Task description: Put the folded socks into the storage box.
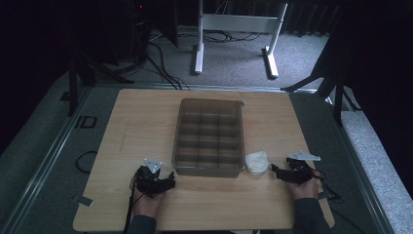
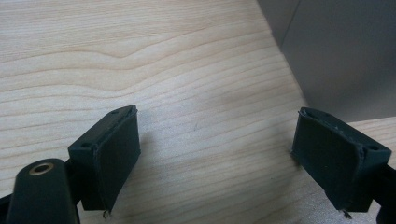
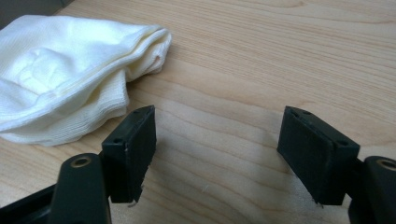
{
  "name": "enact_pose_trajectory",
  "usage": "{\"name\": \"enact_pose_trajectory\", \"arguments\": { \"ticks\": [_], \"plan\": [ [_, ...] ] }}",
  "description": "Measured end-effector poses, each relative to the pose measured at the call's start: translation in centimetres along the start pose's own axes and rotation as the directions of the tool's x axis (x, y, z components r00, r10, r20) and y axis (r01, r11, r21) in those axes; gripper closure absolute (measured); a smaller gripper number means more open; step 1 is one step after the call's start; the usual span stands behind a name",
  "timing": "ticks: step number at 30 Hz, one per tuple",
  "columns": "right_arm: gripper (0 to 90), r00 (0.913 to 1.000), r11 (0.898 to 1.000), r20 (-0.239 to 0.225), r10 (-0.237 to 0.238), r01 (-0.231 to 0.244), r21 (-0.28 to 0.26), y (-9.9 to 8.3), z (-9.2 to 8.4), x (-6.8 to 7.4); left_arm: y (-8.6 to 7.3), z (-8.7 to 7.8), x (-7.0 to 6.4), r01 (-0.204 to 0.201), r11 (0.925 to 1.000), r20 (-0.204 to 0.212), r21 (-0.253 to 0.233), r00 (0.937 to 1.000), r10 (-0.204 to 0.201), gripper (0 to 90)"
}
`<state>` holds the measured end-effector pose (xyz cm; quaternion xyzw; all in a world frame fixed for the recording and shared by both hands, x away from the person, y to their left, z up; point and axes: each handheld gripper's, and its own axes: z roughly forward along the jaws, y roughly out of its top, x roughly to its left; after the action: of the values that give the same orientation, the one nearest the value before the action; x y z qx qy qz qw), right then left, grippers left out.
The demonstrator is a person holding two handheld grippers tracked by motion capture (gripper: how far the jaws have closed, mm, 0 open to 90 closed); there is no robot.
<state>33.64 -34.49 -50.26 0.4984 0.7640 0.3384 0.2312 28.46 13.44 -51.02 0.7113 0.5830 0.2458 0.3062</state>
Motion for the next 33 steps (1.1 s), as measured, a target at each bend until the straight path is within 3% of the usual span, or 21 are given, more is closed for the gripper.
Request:
{"name": "enact_pose_trajectory", "arguments": {
  "ticks": [12, 17, 24, 33],
  "plan": [
    [28.4, 1.0, 1.0, -0.002, 0.0, 0.0, 0.0, -0.2, -0.2, 0.1, 0.0, 0.0, 0.0, 0.003, 1.0, -0.002, -0.001, 1.0, -0.003, 15.2],
    [35.2, 1.0, 1.0, -0.006, -0.006, 0.006, -0.002, -0.3, -0.5, 0.2, 0.0, 0.0, 0.0, 0.003, 1.0, -0.002, 0.0, 1.0, -0.003, 15.2],
    [39.7, 0.9999, 1.0, 0.015, 0.002, -0.001, -0.022, -0.1, -1.7, 0.4, 0.0, 0.0, 0.0, 0.003, 1.0, -0.002, -0.001, 1.0, -0.003, 15.2],
    [42.3, 0.9993, 0.999, 0.027, -0.027, 0.027, -0.022, 0.6, -2.8, 0.9, 0.0, 0.0, 0.0, 0.002, 1.0, -0.001, 0.0, 1.0, -0.002, 15.2]
  ]
}}
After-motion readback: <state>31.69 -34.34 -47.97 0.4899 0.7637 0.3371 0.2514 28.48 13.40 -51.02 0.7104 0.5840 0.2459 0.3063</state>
